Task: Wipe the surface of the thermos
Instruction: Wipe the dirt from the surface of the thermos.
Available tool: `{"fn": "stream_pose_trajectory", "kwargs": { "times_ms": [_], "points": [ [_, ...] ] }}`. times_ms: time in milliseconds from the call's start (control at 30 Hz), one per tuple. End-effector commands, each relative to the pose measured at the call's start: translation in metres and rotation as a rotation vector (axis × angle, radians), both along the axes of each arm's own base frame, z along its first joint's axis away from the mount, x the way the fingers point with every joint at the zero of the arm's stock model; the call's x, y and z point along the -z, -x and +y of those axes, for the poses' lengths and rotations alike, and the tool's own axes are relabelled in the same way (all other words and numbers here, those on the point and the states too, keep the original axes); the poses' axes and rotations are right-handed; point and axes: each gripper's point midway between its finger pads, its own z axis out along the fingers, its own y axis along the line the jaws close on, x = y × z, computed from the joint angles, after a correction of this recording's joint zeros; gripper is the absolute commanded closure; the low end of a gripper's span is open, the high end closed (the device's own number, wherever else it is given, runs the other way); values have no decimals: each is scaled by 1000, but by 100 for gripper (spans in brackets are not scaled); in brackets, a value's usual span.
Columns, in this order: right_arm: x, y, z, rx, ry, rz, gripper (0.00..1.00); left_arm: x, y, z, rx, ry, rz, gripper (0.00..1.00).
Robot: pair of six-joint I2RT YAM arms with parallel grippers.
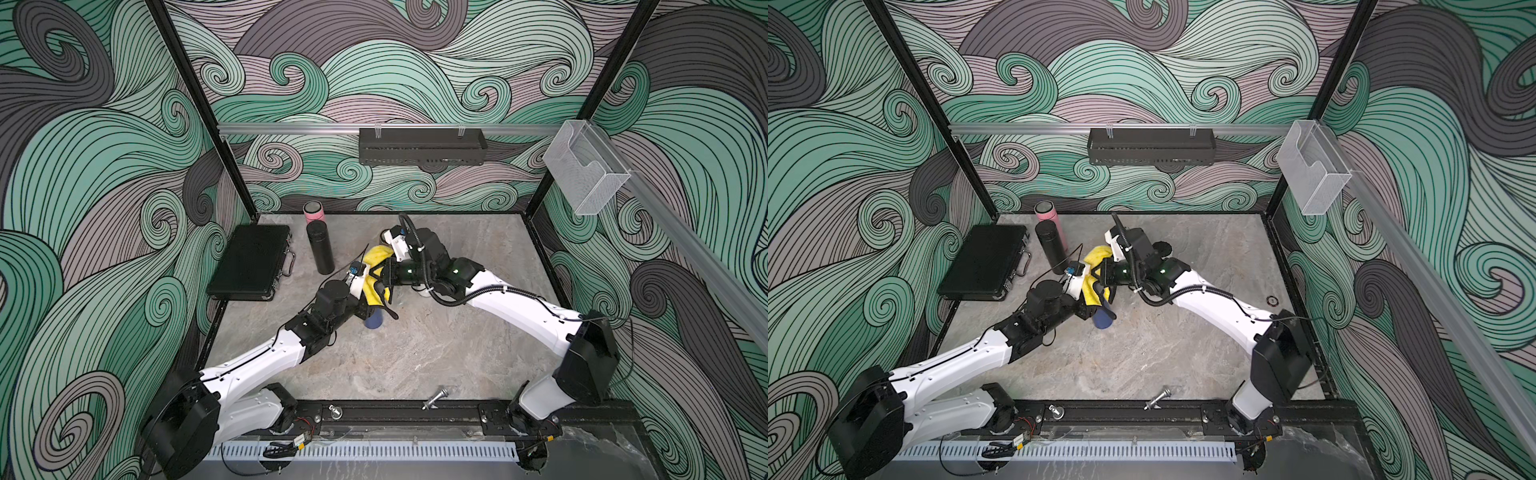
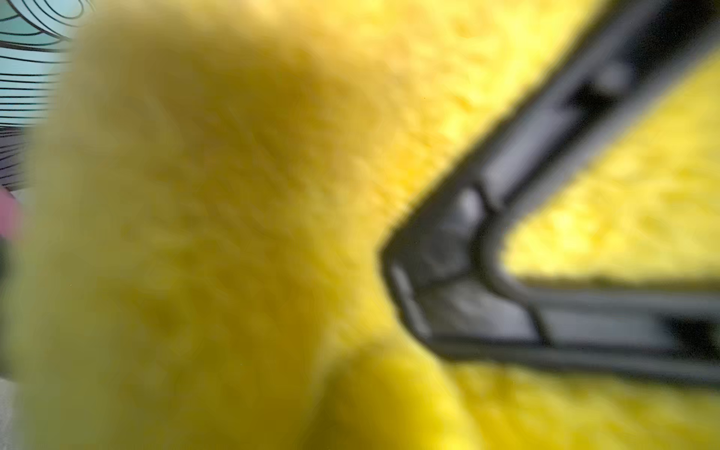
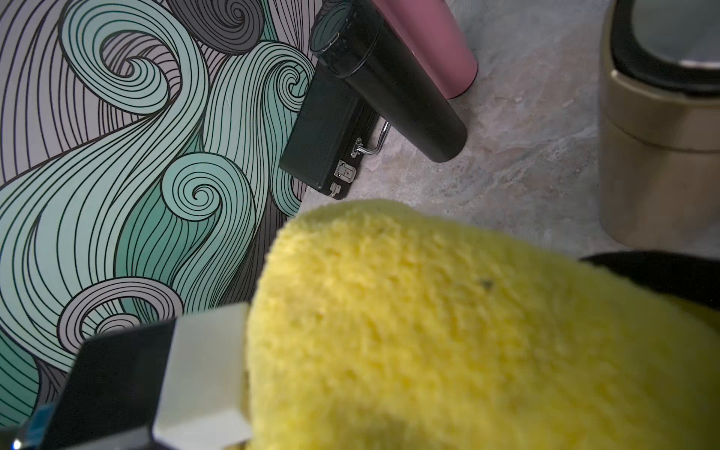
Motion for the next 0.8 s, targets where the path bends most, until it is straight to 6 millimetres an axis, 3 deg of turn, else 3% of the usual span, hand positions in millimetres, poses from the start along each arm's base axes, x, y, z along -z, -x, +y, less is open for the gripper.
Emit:
{"fn": "stream_pose_trajectory", "kwargs": {
  "times_ms": [0,167,400,567,767],
  "points": [
    [14,-9,5,-14,48,2,100,-11,5,-4,27,28,-23,100],
    [34,0,12,-39,61,47,100,-10,4,2,-7,23,-18,100],
    [51,53,-7,-59,133,68,100,-23,-3,20,-122,32,-30,100],
    [46,74,-44,23,79,41,100,-58,0,40,-250,180,-13,100],
    [60,87,-88,143,36,12,100,-109,20,72,-368,352,14,100]
  ]
}}
